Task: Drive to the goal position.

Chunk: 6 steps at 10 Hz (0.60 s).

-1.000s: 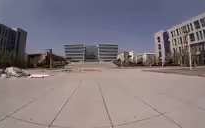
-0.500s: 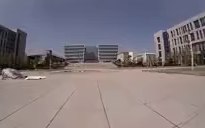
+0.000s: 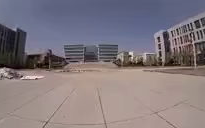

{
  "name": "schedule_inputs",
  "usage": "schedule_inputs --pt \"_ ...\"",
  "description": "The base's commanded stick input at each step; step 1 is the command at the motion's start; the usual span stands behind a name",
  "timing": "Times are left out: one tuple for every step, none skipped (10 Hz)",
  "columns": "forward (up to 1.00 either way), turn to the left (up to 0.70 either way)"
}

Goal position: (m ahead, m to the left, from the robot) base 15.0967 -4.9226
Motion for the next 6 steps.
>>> schedule_inputs --pt "0.7 0.0" --pt "0.7 0.0" --pt "0.7 0.0" --pt "0.7 0.0" --pt "0.7 0.0" --pt "0.7 0.0"
